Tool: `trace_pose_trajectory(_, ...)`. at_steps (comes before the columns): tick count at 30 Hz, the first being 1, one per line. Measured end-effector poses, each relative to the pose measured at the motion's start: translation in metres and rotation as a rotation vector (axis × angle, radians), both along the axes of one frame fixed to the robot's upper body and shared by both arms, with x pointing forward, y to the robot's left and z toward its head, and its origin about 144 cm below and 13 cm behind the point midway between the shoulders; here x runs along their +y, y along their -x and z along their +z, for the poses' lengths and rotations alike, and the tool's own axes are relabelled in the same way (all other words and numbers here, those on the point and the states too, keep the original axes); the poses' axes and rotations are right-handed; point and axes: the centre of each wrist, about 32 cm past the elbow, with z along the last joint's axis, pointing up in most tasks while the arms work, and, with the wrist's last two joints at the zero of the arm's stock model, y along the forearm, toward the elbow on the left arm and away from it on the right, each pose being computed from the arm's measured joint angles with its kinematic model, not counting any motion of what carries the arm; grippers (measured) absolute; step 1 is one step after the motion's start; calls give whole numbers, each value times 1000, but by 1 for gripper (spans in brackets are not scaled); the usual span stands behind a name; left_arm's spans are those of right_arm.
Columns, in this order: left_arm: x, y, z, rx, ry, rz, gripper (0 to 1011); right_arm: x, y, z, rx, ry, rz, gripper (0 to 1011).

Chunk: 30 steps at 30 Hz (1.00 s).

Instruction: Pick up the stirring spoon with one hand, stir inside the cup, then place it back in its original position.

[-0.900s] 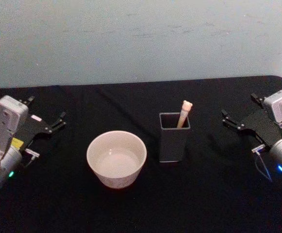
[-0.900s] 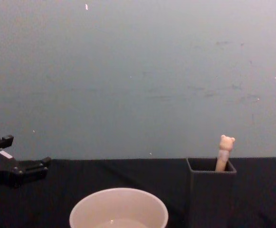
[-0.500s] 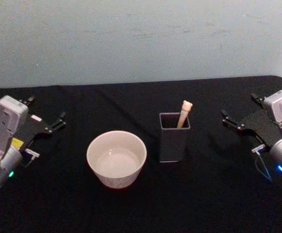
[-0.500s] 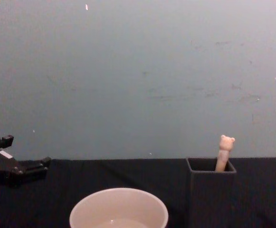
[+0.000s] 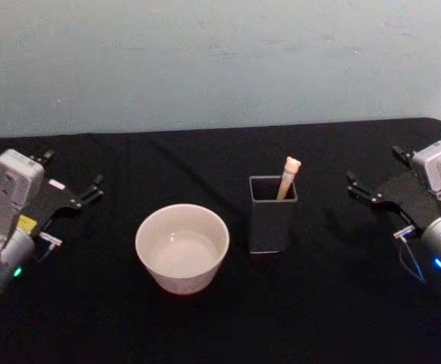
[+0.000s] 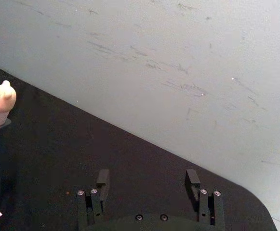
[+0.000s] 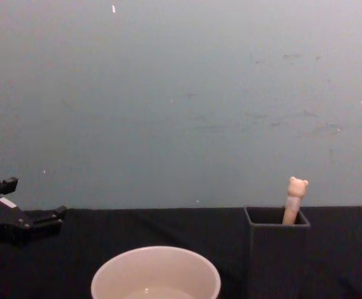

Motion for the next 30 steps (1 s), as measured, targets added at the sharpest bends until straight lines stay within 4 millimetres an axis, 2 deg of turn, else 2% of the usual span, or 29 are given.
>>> trace_pose_trajectory(19, 0, 0, 0, 0, 0, 0, 1001, -4, -1, 2, -17, -31, -16, 1000)
trace_pose_trajectory(30, 0, 0, 0, 0, 0, 0, 1001, -15, 13, 18, -1, -103, 74, 1002)
